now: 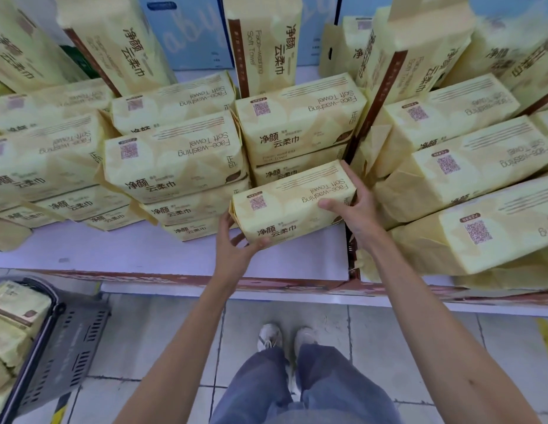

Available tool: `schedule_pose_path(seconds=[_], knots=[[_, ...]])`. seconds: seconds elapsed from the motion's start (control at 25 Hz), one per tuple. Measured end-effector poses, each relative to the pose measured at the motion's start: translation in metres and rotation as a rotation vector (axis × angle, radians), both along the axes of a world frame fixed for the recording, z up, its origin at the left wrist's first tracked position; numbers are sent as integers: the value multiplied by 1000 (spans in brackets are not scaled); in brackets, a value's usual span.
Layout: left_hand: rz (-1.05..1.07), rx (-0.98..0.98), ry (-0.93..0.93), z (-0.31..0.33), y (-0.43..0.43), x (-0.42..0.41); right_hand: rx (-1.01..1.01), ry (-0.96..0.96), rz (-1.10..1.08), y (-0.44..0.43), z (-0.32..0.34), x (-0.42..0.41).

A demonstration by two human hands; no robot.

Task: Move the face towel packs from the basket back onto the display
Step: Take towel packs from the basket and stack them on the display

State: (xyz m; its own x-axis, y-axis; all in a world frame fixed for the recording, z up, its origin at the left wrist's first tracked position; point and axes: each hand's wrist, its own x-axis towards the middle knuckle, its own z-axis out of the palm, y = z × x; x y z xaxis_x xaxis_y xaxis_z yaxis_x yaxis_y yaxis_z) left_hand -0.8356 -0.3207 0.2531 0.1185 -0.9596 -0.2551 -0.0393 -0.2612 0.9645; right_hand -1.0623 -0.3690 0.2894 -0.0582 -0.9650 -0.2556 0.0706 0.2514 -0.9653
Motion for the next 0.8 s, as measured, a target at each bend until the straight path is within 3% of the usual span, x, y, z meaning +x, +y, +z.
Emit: schedule_pose_path(seconds=[0.44,0.6,0.8], knots=[[133,-40,60,-27,-33,-34,-12,38,-186,-29,-41,-3],[203,-81,49,-31,-29,-42,-40,80,-377,-12,-51,14],[171,-54,27,-30,-32,-37,-59,178,-431,0,-56,30]])
